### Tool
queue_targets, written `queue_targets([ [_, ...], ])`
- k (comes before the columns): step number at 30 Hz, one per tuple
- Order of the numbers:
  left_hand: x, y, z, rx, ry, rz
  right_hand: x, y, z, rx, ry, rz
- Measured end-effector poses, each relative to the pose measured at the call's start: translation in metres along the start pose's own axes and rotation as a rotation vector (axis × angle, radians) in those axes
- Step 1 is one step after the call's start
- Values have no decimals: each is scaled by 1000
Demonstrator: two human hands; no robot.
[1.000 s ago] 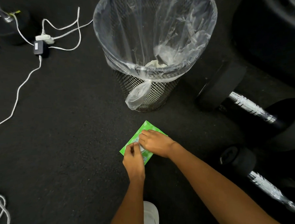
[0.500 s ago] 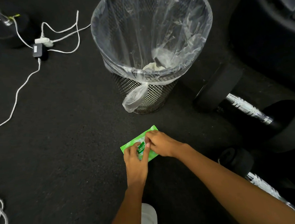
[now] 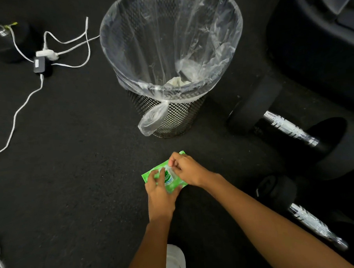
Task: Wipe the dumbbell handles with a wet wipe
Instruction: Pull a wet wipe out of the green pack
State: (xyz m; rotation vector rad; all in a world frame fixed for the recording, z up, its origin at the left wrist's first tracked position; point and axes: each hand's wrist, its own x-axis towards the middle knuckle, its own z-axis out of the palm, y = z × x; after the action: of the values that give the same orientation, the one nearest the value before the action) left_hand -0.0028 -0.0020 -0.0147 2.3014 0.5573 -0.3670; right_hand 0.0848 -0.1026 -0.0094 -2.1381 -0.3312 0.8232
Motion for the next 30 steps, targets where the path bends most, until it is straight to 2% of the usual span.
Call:
queue_targets([
  [7, 5, 7, -2, 96, 21, -39, -6, 2, 5, 196, 157, 73],
  [15, 1, 7, -3, 79, 12, -22, -5, -7, 4, -266, 36, 26],
  [17, 1, 7, -3, 78, 11, -21, -6, -10, 5, -298, 49, 32],
  [22, 2, 8, -3, 104, 16, -32, -10, -14, 7, -230, 83, 75],
  [26, 2, 9, -3, 98, 17, -36, -11, -15, 6, -266, 57, 73],
  [30, 3, 9, -2, 90, 32, -49, -7, -7, 8, 0, 84, 128],
])
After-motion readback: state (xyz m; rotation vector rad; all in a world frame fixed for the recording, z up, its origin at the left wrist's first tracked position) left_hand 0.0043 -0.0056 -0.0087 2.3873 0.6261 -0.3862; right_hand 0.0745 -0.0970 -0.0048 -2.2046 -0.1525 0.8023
